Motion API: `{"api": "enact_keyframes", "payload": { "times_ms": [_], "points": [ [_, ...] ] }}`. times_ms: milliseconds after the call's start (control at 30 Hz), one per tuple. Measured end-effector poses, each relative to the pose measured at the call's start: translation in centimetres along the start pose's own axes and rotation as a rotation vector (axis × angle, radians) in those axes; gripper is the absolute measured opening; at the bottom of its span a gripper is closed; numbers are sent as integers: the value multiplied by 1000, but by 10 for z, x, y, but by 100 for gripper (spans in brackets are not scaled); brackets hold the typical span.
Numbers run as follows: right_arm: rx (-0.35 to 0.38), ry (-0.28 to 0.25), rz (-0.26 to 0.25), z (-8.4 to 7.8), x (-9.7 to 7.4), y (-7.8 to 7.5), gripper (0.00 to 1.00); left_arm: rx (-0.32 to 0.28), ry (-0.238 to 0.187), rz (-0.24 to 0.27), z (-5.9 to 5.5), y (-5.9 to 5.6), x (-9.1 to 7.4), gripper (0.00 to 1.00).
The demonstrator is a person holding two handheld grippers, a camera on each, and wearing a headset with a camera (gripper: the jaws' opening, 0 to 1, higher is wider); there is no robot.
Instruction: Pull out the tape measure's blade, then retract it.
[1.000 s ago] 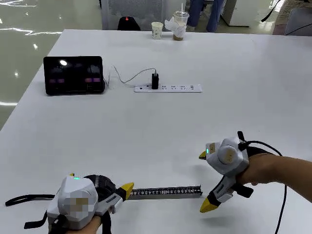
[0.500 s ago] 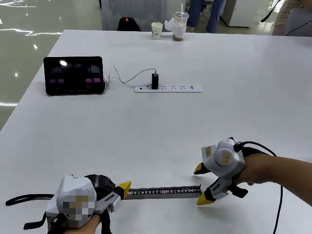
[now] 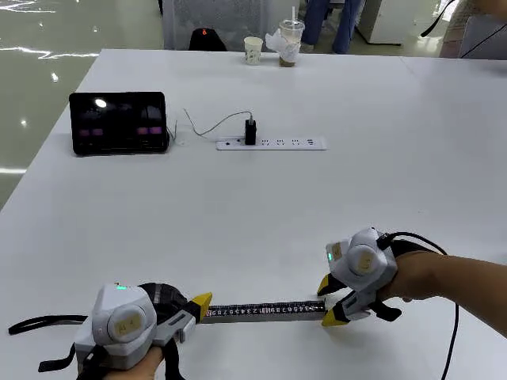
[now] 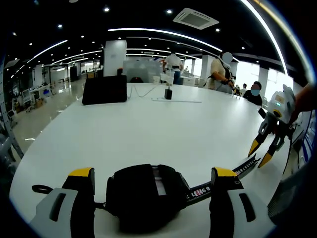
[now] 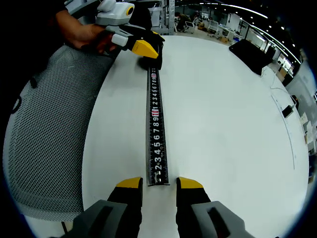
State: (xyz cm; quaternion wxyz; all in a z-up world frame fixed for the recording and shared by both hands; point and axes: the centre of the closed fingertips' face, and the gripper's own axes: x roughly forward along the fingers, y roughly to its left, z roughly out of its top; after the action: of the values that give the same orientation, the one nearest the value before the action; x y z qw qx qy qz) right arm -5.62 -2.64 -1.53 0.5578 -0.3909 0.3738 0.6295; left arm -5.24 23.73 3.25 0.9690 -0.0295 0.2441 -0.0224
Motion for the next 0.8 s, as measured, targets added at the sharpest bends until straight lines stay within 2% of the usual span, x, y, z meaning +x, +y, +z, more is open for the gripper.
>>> {"api": "enact_keyframes", "payload": {
  "times_ms": [200, 433, 467, 500, 700, 800],
  "points": [
    [-26, 7, -11, 1, 0, -1, 15, -2, -1, -2, 0, -1, 0, 94],
    [-10, -1, -19, 0, 1, -3, 13, -6, 6, -4, -2, 0, 0, 92],
    [15, -4, -18, 1, 0, -3, 12, -9, 7, -5, -3, 0, 1, 91],
    [76, -8, -12, 0, 1, -2, 12, -13, 9, -3, -3, 1, 1, 91],
    [62, -3, -19, 1, 1, -4, 11, -19, 15, -2, -5, 1, 2, 86],
    [117, 0, -28, 0, 1, -4, 11, -14, 14, 3, -5, 2, 1, 82]
  ]
}}
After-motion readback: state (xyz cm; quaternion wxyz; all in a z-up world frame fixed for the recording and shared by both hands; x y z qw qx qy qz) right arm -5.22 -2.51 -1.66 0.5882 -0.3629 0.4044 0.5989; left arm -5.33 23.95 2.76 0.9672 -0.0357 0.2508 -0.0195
